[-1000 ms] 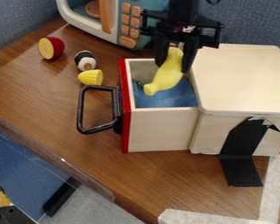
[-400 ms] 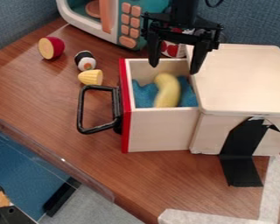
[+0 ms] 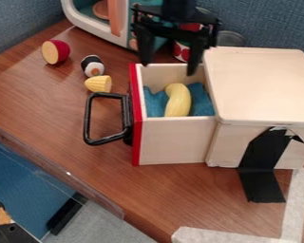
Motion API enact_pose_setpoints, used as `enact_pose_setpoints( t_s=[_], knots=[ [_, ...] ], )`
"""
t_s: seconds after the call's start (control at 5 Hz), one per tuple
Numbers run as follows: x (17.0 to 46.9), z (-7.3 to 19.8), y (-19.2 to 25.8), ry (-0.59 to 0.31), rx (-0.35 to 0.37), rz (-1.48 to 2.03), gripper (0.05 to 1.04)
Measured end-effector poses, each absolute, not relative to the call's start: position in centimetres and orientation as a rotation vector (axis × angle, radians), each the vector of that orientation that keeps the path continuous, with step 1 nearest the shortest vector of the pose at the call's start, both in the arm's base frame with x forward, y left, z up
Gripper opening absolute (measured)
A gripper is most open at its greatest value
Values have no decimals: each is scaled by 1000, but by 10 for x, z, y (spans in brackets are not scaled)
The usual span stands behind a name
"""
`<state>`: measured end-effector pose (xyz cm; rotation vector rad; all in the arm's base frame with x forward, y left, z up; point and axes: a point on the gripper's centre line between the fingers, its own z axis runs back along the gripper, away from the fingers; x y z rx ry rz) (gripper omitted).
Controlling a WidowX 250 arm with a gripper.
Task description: Put the thing into the drawer
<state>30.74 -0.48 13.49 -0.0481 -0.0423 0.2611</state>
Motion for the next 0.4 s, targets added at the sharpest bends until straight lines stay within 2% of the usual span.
enact_pose_setpoints(
  t_s=[0.2,0.4],
  knots=[
    [292,134,15,-83,52,175,1001],
    [279,148,47,-135,127,172,1001]
  ],
)
